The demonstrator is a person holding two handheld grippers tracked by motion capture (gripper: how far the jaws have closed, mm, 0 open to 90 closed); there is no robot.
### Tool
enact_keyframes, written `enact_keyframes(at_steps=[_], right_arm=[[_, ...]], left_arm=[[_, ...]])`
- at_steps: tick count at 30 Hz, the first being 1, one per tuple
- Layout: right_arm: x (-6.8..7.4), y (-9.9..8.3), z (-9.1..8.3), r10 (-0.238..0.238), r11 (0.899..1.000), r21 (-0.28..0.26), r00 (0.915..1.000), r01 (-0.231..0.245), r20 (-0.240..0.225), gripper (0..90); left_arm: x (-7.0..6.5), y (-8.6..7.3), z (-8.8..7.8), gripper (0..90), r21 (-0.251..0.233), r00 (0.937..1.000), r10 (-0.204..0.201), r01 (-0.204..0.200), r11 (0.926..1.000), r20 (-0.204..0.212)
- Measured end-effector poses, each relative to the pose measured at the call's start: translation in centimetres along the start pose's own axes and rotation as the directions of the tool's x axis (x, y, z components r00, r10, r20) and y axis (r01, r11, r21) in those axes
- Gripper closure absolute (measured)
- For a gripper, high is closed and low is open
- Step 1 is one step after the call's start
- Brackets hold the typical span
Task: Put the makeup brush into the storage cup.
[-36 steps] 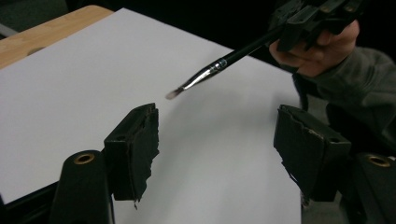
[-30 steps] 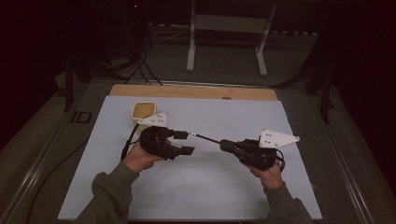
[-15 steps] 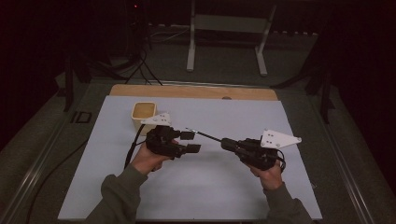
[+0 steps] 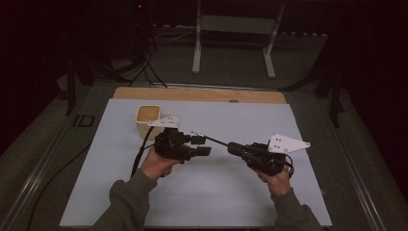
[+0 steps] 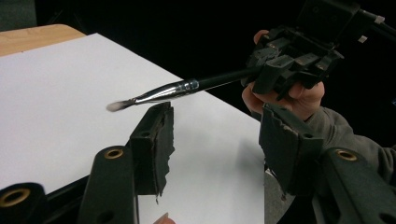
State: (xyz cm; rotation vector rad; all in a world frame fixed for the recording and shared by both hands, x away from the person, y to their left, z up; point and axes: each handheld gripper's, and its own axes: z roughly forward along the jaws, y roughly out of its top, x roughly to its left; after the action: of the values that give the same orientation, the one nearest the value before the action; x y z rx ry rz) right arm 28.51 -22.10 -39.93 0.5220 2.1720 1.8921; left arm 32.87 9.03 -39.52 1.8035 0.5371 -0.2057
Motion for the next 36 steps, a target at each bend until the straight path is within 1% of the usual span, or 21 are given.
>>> enact_keyframes(at_steps=[2,12,21,29,34,36], right_arm=[[-0.01,-0.02,0.02,0.000,1.000,0.000,1.0000,0.000,0.000,84.8],[0.11,-0.08,0.19,-0.003,1.000,0.000,1.0000,0.003,-0.002,84.7],[0.06,-0.09,0.15,-0.005,1.000,-0.007,1.0000,0.005,0.007,84.6],[0.10,-0.12,0.16,-0.004,1.000,-0.010,1.0000,0.004,0.008,84.6],[0.13,-0.13,0.12,-0.005,1.000,-0.015,0.9999,0.005,0.013,84.6],[0.15,-0.11,0.11,-0.007,1.000,-0.019,0.9999,0.007,0.014,84.6]], left_arm=[[-0.03,0.02,0.05,47.3,0.003,1.0000,-0.002,0.002,1.0000,-0.004],[-0.14,0.23,0.40,48.5,-0.005,0.9998,-0.011,0.011,0.9999,0.016],[-0.34,0.42,0.62,50.0,-0.006,0.9998,-0.011,0.011,0.9999,0.016],[-0.43,0.57,0.78,48.8,-0.020,0.9996,-0.022,0.023,0.9995,0.017],[-0.46,0.63,0.88,45.7,-0.027,0.9994,-0.028,0.029,0.9992,0.020],[-0.49,0.65,0.92,45.9,-0.029,0.9994,-0.028,0.029,0.9992,0.019]])
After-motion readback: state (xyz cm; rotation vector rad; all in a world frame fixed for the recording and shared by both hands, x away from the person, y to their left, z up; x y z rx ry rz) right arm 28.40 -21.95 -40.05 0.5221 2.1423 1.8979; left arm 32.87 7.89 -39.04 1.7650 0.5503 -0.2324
